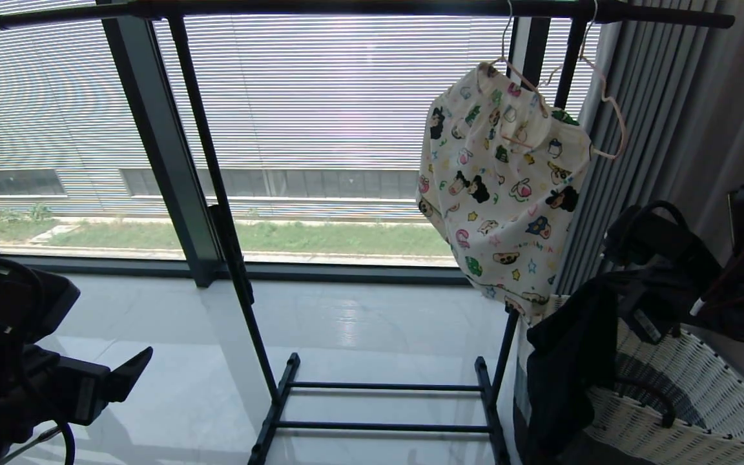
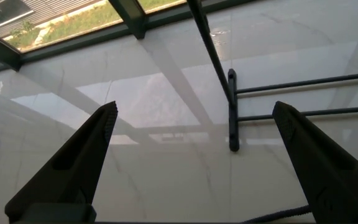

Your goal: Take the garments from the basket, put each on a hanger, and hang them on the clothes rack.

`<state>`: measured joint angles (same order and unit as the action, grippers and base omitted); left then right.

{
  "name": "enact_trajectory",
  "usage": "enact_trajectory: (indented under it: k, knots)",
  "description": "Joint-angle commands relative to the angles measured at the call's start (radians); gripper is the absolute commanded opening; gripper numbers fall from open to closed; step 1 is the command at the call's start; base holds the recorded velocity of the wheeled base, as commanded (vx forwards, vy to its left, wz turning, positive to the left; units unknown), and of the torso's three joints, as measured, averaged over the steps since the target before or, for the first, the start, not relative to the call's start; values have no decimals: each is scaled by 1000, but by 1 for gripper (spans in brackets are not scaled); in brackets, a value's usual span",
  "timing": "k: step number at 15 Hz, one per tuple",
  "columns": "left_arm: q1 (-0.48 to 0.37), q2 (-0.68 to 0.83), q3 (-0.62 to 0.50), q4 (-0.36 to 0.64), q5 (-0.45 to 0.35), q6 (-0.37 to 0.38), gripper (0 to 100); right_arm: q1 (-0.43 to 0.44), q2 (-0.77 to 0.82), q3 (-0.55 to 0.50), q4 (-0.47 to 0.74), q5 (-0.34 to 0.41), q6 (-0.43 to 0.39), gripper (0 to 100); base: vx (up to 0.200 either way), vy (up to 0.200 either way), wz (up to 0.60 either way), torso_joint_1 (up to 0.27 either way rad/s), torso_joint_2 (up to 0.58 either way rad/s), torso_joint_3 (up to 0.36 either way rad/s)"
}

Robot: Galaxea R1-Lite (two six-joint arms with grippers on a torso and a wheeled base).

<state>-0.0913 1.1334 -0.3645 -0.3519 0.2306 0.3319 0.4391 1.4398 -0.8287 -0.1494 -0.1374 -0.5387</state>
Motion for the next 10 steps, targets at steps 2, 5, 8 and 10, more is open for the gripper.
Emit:
enact_trajectory:
  k: [2,5,8,10]
  knots:
    - [-16,-41,-13,-1,-116,-16,100,41,-12,-98,91,47,39,0,0,0,0,0,0,0]
    - [-117,-100,-82,1,-392,-45,100,64,-6,-302,378,271,79,0,0,0,0,0,0,0]
    - [-410,3,-222,1,-395,-169,100,78,70,-517,541,360,80,0,0,0,0,0,0,0]
    - [-587,149,-367,1,-344,-263,100,90,94,-564,542,360,82,0,0,0,0,0,0,0]
